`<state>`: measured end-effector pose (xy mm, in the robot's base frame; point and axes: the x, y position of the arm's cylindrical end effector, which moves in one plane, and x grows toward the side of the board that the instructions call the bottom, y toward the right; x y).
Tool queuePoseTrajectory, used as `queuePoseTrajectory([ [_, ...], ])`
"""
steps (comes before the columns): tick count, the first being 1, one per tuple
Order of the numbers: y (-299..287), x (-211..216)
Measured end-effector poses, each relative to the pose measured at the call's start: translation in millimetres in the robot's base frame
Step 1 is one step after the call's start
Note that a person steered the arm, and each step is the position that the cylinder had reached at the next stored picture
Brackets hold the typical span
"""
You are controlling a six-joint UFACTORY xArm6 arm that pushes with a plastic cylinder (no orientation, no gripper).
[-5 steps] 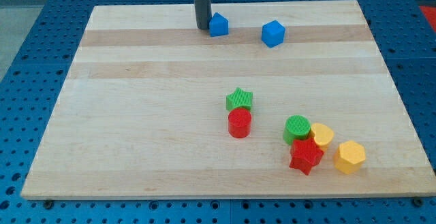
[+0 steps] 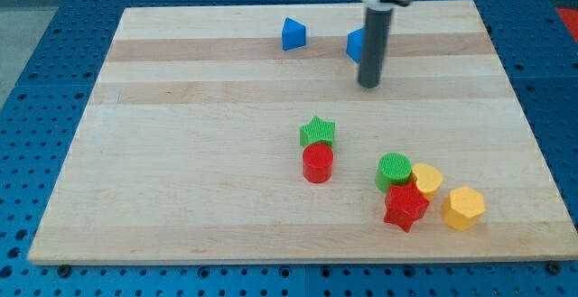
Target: Slide the blue cube a bit up
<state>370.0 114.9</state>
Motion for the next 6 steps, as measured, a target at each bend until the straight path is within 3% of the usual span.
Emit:
queuePoseTrajectory([
  [2, -18.1, -45.6],
  [4, -34.2, -64.5],
  [5, -48.2, -49.5],
  [6, -36.7, 2.0],
])
